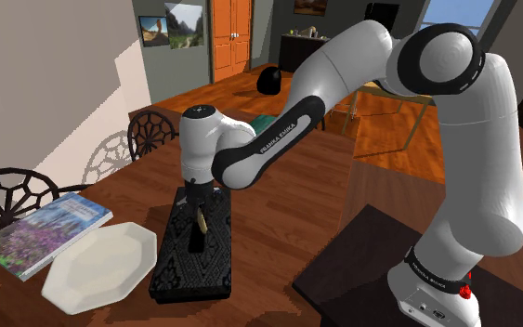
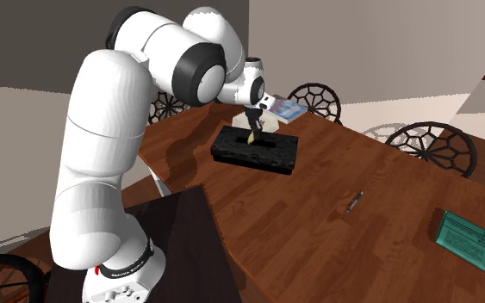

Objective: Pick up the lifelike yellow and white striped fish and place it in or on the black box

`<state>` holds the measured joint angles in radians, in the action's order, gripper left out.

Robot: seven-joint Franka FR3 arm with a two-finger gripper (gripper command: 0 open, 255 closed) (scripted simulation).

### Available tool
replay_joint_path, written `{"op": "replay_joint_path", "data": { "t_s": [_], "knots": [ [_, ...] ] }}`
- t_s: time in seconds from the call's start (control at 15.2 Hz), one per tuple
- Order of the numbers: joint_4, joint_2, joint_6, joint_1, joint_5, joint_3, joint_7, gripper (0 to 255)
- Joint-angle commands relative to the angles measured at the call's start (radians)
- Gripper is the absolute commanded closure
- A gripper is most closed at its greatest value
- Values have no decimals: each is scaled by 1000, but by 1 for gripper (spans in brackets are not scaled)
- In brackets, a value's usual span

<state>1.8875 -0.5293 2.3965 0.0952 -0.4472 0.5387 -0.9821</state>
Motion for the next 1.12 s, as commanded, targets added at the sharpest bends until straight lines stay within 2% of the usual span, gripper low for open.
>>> {"op": "replay_joint_path", "data": {
  "t_s": [0.0,0.13,0.2,0.53,0.79,1.06],
  "knots": [
    [6,-6,-1,3,0,0,-1,255],
    [6,-6,-1,3,0,0,-1,255],
    [4,-8,-1,3,-1,0,-1,0],
    [6,-6,-1,3,0,0,-1,0],
    [7,86,-82,-33,68,49,41,0],
    [7,86,-82,-33,68,49,41,0]
  ]
}}
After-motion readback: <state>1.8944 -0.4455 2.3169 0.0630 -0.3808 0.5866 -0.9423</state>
